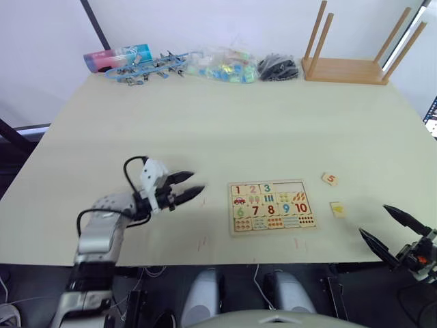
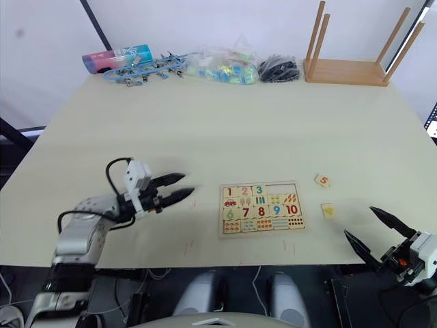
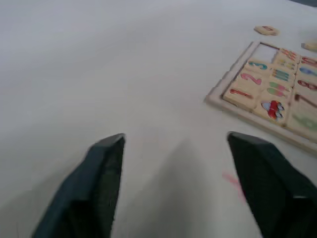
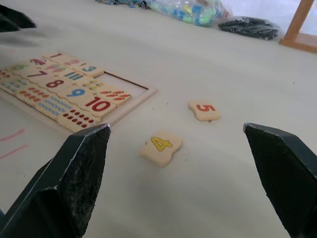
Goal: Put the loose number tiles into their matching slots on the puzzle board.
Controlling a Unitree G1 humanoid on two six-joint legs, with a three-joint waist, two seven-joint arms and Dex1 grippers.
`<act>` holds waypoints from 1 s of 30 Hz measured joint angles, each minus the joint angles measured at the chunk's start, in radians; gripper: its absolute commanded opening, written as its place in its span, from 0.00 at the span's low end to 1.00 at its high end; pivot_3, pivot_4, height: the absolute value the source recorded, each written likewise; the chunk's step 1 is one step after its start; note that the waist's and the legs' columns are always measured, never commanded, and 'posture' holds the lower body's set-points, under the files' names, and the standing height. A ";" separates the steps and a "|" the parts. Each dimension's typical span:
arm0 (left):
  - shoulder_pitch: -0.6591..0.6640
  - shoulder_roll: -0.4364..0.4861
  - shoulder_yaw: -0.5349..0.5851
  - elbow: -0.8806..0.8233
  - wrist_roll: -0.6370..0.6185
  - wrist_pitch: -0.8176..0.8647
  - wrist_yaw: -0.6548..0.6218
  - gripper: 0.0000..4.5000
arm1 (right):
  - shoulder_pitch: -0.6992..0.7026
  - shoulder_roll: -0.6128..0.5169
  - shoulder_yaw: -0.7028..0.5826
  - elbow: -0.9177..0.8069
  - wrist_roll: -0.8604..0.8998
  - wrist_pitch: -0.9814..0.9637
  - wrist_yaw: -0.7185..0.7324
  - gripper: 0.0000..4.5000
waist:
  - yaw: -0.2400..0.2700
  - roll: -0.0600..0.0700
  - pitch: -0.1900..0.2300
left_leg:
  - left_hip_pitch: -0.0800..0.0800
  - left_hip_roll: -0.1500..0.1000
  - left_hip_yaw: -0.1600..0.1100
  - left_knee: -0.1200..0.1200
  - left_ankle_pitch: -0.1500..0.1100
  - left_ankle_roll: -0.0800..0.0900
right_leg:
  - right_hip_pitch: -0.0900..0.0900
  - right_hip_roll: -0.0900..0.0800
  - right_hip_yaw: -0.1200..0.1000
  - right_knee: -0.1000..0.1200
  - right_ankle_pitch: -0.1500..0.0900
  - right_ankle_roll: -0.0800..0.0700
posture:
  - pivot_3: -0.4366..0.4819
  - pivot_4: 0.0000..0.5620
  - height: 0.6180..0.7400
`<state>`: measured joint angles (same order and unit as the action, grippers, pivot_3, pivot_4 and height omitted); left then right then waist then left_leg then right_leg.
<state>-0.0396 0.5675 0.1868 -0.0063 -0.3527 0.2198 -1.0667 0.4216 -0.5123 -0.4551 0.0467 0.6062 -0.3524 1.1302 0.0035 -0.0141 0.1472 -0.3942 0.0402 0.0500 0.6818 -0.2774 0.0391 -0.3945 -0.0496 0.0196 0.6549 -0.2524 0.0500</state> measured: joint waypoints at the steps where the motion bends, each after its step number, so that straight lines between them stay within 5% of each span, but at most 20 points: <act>1: 0.032 0.008 0.017 -0.003 -0.006 -0.009 -0.002 0.99 | 0.000 0.000 -0.004 0.008 0.001 0.000 0.000 1.00 | -0.001 0.000 0.000 | 0.000 0.000 0.000 0.000 0.000 0.000 | 0.000 -0.001 -0.001 0.000 0.000 -0.001 | 0.48 0.27 0.98; 15: 0.328 0.030 0.158 -0.159 -0.083 -0.093 0.029 0.99 | -0.028 -0.021 -0.037 0.126 0.016 -0.002 0.070 1.00 | 0.005 0.000 -0.001 | 0.000 0.000 0.000 -0.001 0.000 0.000 | 0.000 -0.009 -0.002 -0.001 -0.001 -0.002 | 0.48 0.27 0.98; 30: 0.354 0.028 0.168 -0.161 -0.121 -0.115 0.048 0.99 | 0.024 -0.029 -0.069 0.116 0.056 0.014 0.126 1.00 | 0.010 0.000 -0.001 | 0.000 0.000 0.000 -0.001 0.000 0.000 | 0.001 -0.008 -0.003 -0.005 -0.001 -0.002 | 0.48 0.27 0.98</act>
<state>0.3140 0.5960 0.3545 -0.1674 -0.4735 0.1047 -1.0182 0.4460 -0.5416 -0.5243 0.1630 0.6618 -0.3388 1.2559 0.0132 -0.0145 0.1461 -0.3947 0.0401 0.0501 0.6805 -0.2776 0.0391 -0.3939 -0.0580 0.0171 0.6504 -0.2535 0.0481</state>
